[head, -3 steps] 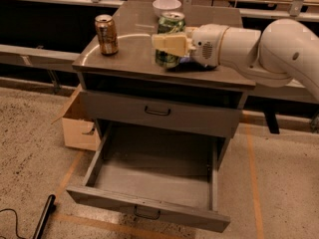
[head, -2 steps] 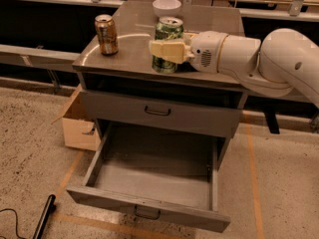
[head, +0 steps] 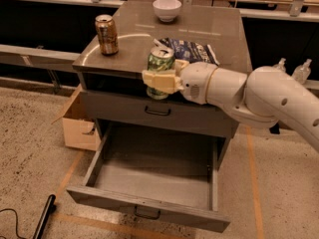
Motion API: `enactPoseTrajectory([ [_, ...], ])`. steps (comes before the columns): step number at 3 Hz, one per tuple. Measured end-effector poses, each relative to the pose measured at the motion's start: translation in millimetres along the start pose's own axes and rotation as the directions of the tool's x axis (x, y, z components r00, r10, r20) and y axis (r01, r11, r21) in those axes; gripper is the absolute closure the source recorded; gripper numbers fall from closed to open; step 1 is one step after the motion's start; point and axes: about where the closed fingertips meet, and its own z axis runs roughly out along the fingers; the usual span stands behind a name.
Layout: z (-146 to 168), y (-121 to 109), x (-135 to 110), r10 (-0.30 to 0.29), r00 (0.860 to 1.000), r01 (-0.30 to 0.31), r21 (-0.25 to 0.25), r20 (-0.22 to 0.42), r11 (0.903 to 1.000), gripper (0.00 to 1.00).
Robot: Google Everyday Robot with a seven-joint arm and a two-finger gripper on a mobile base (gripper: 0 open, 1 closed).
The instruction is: Place green can into middle drawer
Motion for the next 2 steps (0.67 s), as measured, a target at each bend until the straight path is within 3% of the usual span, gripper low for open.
enactPoseTrajectory([
  [2, 43, -7, 117, -0.118, 0.985, 0.110, -0.070, -0.123, 0.9914, 1.00],
])
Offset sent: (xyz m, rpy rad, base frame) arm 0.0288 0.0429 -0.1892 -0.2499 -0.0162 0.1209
